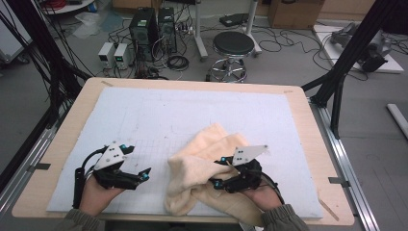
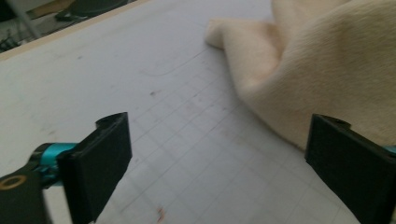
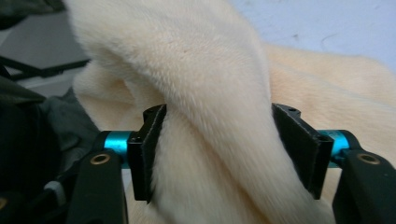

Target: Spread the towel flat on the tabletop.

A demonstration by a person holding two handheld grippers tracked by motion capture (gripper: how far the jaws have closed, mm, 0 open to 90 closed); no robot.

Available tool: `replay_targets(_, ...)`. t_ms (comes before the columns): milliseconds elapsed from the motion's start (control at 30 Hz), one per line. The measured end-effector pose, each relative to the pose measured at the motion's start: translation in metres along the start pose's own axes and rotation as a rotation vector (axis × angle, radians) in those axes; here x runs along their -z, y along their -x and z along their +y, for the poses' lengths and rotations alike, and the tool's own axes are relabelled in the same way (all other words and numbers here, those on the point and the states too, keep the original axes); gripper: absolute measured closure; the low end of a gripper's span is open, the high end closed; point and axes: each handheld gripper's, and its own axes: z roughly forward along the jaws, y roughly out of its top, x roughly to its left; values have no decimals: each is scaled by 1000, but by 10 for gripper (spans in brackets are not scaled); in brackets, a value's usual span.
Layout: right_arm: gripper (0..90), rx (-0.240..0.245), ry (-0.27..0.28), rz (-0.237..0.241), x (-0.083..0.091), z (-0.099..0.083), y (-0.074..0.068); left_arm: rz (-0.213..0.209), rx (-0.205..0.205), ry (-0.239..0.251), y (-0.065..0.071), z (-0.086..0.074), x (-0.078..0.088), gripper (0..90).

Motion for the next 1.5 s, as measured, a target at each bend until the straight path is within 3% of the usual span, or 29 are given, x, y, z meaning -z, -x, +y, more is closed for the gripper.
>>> replay_targets(200,353,-36,74,-63,34,-6,7,-98,-33,-3,-4,21,-34,178)
replay_targets(367,406,-90,84,-156,47,-9,26,-163,-46,49,-8,33,-64,292)
replay_targets(500,415,-126,20,-208,35,-14,46,-221,-22,-15,-10,36,-92,351)
replay_targets(633,428,-129,-74,-214,12,-17,57,-272,-13,-102,-10,28,-116,414)
replay_targets(800,499,-151,-128,-210,-5,-25,63,-310,-15,-190,-7,19,-131,569)
replay_targets(867,547,-167,-137,-192,-9,-28,64,-308,-17,-197,-5,19,-133,657)
replay_targets(967,638,-150,-148,-182,-13,-28,63,-306,-37,-219,-1,20,-134,796)
replay_targets(1133,748,-145,-151,-178,-12,-26,61,-288,-45,-223,0,23,-129,843)
replay_targets(1300,763,-127,-122,-182,-7,-15,63,-217,-36,-187,-6,30,-108,850)
replay_targets(1500,763,-68,-75,-205,-5,22,69,-87,-20,-121,-28,44,-61,851)
